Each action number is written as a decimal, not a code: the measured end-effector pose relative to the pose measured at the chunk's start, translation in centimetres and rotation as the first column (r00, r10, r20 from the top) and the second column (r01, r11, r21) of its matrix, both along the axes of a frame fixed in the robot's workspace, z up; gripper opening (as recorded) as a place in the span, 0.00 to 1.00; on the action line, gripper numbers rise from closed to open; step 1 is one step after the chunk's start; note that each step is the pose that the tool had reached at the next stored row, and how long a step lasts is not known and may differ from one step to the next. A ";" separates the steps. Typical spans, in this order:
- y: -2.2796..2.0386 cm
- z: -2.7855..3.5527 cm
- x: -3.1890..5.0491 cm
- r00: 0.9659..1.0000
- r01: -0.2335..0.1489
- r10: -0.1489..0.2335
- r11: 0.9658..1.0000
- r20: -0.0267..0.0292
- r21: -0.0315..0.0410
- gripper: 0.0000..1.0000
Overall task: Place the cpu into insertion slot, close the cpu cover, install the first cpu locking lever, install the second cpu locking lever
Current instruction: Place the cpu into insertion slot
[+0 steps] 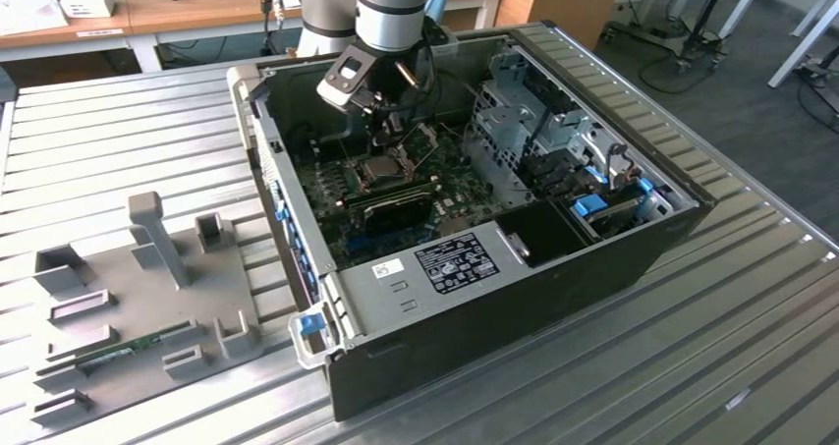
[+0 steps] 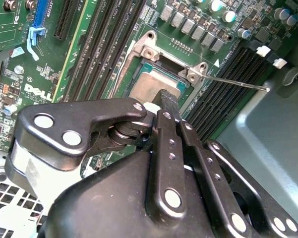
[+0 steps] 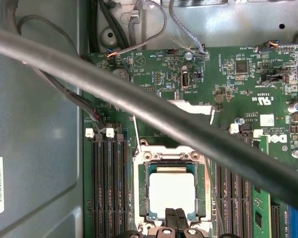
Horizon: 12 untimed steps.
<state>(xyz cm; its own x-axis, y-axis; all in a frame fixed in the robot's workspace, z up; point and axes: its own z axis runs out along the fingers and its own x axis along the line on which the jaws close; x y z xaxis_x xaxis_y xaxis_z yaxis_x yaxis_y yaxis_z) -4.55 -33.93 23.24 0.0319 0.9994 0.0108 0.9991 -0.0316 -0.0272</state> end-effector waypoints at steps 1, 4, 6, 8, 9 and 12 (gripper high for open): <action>0.00 0.00 0.00 1.000 0.000 0.000 1.000 -0.001 0.000 0.11; 0.00 0.00 0.00 1.000 0.000 0.000 1.000 -0.003 0.000 0.11; 0.00 0.00 0.00 1.000 0.000 0.000 1.000 -0.004 0.000 0.11; 0.00 0.00 0.00 1.000 0.000 0.000 1.000 -0.006 0.000 0.11; 0.00 0.00 0.00 1.000 0.000 0.000 1.000 -0.007 0.000 0.11; 0.00 0.00 0.00 1.000 0.000 0.000 1.000 -0.009 0.000 0.11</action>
